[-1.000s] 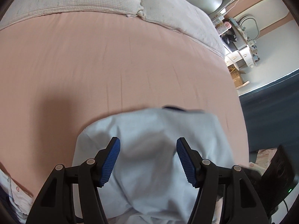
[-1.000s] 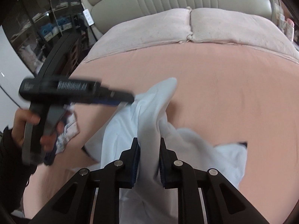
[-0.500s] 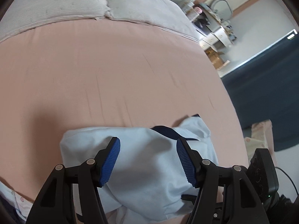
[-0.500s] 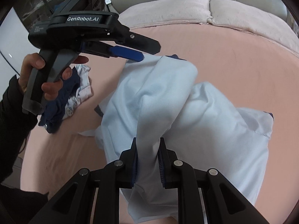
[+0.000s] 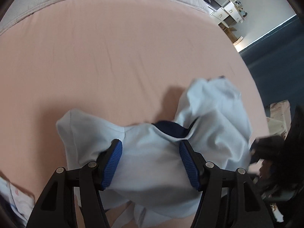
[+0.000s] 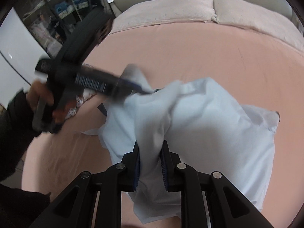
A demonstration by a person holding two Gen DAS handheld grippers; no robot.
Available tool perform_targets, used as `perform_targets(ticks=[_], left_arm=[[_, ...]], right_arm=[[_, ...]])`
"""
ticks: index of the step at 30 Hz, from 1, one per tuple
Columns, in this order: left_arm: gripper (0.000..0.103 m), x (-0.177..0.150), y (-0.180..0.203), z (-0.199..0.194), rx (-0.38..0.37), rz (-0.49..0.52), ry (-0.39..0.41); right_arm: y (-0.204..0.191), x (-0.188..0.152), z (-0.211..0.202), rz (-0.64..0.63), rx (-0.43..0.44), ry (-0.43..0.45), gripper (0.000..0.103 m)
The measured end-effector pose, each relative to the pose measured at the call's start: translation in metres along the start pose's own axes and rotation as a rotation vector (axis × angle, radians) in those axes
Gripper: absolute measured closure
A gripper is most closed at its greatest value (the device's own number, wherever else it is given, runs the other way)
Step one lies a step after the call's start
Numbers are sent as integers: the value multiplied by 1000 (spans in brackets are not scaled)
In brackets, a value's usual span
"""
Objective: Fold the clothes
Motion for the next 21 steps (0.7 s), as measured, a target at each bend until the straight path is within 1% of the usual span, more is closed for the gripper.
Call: perform_targets(ticks=[3,6,8,10,13,16,19,21], left_arm=[[42,-12,-10,-7,-44,-57,33],[42,-21,-18,-12,-56,-82,41],[42,-26,-21,-15,-50,-88,40],[42,-30,-24,-18,-43,-93,40],[42,-38,-30,-20,-36,-103,37],[42,-45,-31,-17,-31,-116,35],[42,-47,-24,-15,-33,-132,43],[42,-47,-24,-16,-32,-140,45]], right_arm=[[-1,1,-2,0,-4,-2,85],[-3,7,-8,-2,-17,5,81],[-3,13,-14,1,-29,15,71],[-1,20,-22,1,-39,34,68],[0,35,-31,7,-55,63,68],[3,52,-32,26,-119,88,68],[9,70,-29,80,-164,106,68],[9,78,-25,67,-193,103,68]])
Point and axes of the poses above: each gripper's, at about its wrist camera, not at the fingertips, and z roughly the way its jaws point, y to its right, x to its top, the point moved 6 cm from there along z, roughly the way its jaws point, and after that the axes turned 2 degrees about -z, right-handed, at the moved point
